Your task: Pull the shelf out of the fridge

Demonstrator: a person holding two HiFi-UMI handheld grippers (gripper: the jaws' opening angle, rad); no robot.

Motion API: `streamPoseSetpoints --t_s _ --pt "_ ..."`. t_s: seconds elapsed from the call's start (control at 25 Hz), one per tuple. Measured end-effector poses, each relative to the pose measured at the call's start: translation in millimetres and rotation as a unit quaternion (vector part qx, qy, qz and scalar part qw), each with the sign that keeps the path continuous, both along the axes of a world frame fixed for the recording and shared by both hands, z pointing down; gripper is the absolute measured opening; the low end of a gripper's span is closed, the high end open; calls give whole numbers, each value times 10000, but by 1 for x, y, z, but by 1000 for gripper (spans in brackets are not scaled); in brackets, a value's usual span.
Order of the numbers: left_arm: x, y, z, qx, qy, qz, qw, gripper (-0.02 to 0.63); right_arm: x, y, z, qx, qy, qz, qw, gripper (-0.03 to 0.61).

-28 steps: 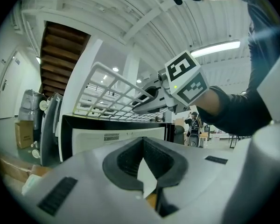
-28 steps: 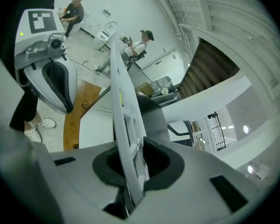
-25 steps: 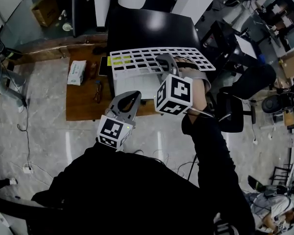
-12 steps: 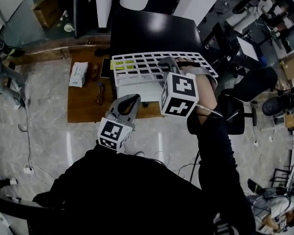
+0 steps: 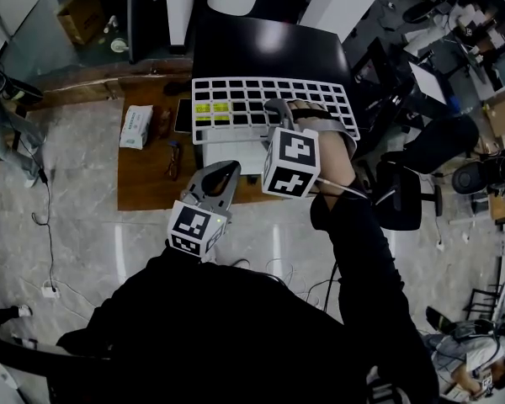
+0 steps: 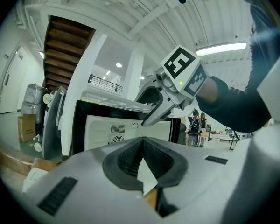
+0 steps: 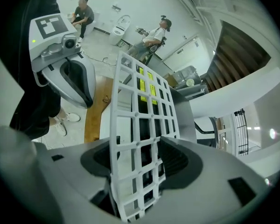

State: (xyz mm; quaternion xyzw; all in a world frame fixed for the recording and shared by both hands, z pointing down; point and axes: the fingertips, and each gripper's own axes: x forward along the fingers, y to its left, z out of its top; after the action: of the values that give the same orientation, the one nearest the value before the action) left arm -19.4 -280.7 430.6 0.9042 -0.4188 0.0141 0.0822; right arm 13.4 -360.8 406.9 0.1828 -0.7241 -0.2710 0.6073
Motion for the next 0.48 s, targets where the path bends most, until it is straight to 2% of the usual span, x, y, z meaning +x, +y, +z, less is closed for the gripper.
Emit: streamPoseSetpoints --t_s 0.28,0.48 --pt "-1 -1 2 -39 5 35 10000 3 2 -7 2 49 -225 133 9996 284" --pt "-12 -6 -1 3 32 184 9998 2 2 13 -30 354 -926 248 9948 284"
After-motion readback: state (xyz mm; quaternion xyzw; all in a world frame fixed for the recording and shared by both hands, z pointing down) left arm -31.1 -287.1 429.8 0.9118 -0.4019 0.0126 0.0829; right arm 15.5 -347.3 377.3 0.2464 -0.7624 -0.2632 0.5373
